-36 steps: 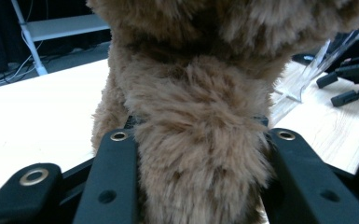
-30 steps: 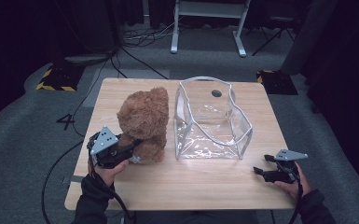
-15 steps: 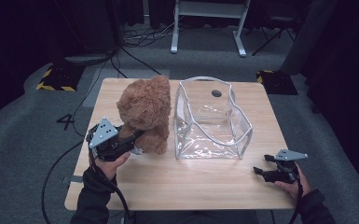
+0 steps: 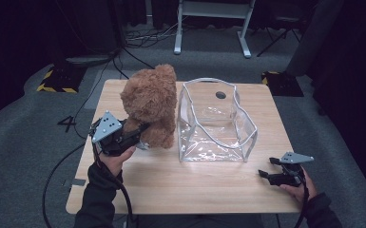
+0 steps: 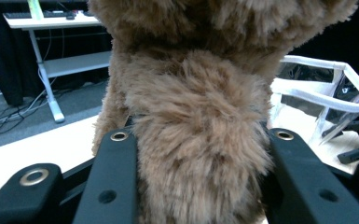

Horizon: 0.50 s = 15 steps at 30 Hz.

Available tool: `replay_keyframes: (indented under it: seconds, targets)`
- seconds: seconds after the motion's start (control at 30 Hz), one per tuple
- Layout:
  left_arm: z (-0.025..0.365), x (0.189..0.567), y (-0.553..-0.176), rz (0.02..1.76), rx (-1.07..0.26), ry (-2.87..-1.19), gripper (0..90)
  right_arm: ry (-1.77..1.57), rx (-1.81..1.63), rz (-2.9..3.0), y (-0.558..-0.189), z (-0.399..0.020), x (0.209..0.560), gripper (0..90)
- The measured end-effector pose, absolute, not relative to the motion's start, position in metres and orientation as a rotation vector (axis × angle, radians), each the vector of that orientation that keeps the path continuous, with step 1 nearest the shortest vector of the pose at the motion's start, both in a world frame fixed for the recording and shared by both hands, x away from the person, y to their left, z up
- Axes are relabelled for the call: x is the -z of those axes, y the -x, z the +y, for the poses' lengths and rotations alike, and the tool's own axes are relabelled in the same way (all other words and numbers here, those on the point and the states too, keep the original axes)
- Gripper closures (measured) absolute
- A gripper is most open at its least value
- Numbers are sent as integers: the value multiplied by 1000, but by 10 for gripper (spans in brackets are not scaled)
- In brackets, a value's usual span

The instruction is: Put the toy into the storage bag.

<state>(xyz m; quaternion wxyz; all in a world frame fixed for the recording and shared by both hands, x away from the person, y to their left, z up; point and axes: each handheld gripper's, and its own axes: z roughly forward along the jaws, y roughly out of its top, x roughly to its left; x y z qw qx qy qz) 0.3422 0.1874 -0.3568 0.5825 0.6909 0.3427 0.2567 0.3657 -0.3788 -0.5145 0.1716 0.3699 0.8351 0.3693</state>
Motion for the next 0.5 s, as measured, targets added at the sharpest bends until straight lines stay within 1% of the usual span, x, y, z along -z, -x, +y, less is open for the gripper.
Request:
replay_keyframes:
  seconds: [0.23, 0.5]
  targets:
    - [180, 342, -347, 777, -613, -1580, 622, -1053, -1048, 2370, -366, -379, 514, 214]
    - [161, 321, -359, 741, -621, -1581, 623, -1053, -1048, 2370, -366, -379, 514, 214]
